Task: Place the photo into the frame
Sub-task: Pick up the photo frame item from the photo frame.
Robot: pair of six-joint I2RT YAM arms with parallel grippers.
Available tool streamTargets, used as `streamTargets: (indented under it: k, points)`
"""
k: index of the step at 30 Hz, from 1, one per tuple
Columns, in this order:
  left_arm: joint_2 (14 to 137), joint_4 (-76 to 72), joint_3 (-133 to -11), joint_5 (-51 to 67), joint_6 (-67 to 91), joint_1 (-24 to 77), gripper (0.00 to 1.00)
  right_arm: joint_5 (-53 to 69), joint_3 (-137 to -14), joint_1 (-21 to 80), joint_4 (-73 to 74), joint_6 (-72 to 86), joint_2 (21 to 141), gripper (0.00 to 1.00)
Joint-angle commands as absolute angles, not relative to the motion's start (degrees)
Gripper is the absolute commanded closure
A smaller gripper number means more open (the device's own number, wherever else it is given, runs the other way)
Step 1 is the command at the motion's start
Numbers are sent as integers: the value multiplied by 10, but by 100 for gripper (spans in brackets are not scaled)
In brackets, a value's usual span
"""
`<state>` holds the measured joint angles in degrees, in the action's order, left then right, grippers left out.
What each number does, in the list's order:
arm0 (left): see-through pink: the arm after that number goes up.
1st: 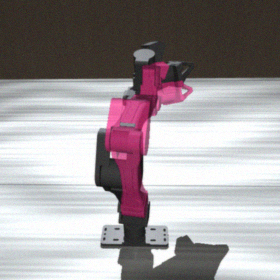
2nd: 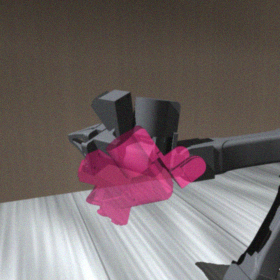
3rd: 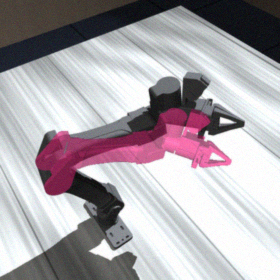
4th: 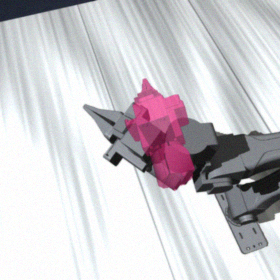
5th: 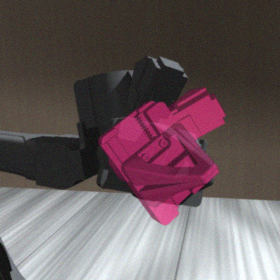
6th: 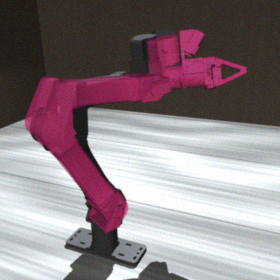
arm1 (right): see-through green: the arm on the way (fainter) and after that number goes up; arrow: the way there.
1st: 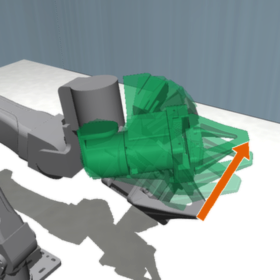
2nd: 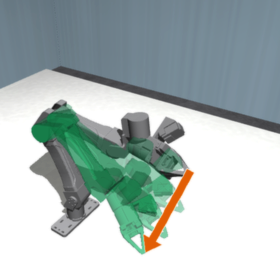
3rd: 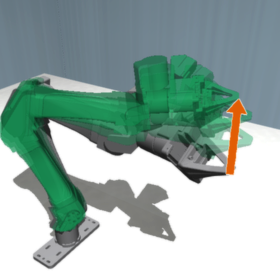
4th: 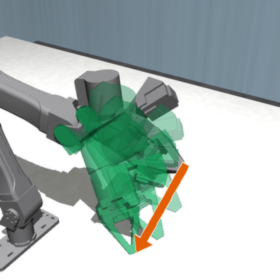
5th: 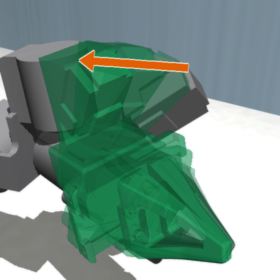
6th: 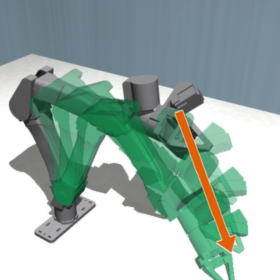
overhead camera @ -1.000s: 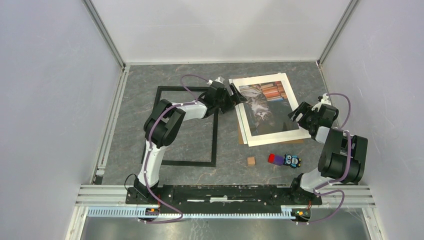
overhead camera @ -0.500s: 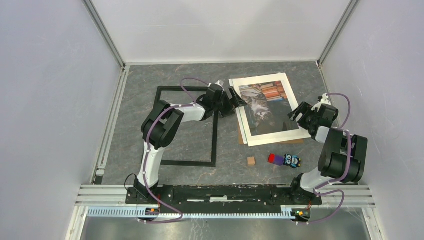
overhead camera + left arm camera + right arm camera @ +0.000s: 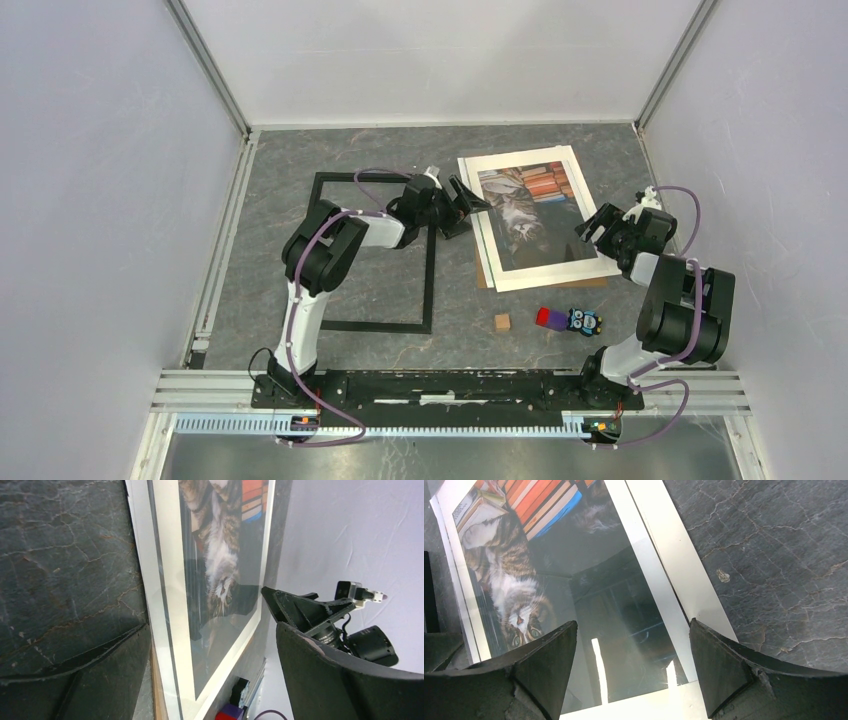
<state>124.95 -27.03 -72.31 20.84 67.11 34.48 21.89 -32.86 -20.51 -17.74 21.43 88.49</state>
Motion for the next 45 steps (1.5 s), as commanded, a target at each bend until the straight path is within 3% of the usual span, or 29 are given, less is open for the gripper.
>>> streamTargets:
  k: [1, 14, 27, 40, 45]
  points:
    - [1215, -368, -706, 237, 725, 344, 1, 248, -324, -200, -188, 228, 896, 12]
    - [1170, -415, -653, 215, 742, 344, 10, 250, -324, -200, -191, 231, 898, 12]
    - [1218, -355, -720, 202, 722, 359, 47, 252, -323, -201, -193, 232, 900, 12]
    - [1237, -248, -775, 144, 674, 373, 52, 258, -323, -201, -197, 230, 899, 12]
    - [1248, -176, -817, 130, 645, 377, 66, 259, -326, -201, -191, 221, 898, 12]
